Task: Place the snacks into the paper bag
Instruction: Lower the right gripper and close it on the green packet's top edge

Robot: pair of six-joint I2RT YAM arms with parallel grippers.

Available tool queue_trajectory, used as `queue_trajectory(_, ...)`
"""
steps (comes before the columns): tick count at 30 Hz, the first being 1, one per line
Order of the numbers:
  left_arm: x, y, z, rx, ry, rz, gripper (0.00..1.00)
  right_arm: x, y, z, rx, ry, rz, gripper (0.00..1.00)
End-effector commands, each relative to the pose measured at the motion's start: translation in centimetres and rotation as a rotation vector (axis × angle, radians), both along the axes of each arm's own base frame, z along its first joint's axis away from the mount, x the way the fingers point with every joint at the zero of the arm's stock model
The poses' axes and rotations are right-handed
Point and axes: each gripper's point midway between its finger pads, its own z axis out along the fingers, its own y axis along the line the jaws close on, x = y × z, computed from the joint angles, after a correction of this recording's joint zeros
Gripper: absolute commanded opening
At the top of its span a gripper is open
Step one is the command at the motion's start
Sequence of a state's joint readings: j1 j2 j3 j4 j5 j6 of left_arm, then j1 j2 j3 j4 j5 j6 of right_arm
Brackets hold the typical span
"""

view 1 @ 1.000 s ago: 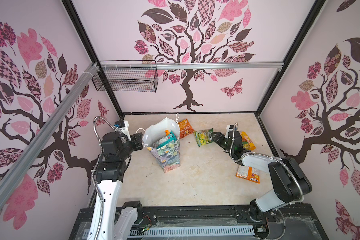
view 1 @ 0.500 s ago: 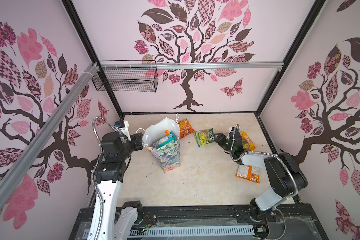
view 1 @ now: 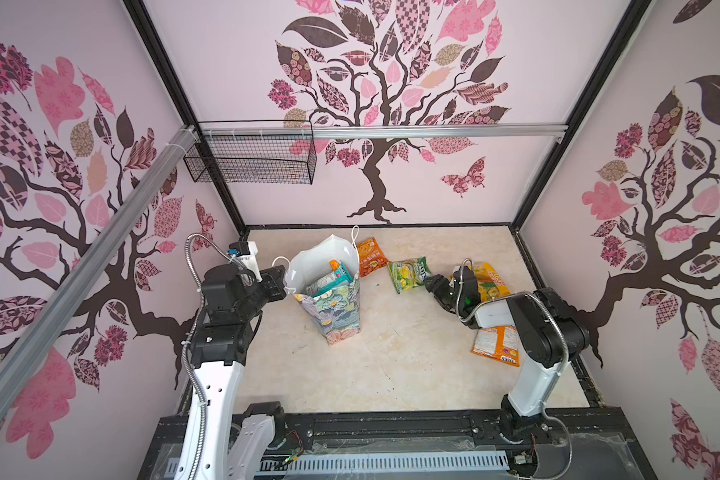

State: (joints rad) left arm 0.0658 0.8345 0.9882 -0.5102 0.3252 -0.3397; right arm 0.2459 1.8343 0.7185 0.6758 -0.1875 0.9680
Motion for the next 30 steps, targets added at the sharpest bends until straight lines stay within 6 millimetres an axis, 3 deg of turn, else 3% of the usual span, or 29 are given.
queue_trajectory(1,-0.2,0.1,0.2,0.010,-0.012,-0.001,0.00,1.5,0.2,0.4,0.023,-0.018,-0.007,0.70)
queue_trajectory(19,0.1,-0.2,-0.4,0.025,0.045,-0.014,0.00,3.3,0.7,-1.9,0.040,0.019,-0.002,0.69)
queue_trajectory(23,-0.2,-0.4,-0.4,0.043,0.047,-0.020,0.00,3.4,0.5,-2.0,0.037,0.020,-0.010,0.66)
queue_trajectory(30,-0.6,-0.8,-0.6,0.082,0.051,-0.022,0.00,3.3,0.1,-2.6,0.042,0.026,-0.008,0.50)
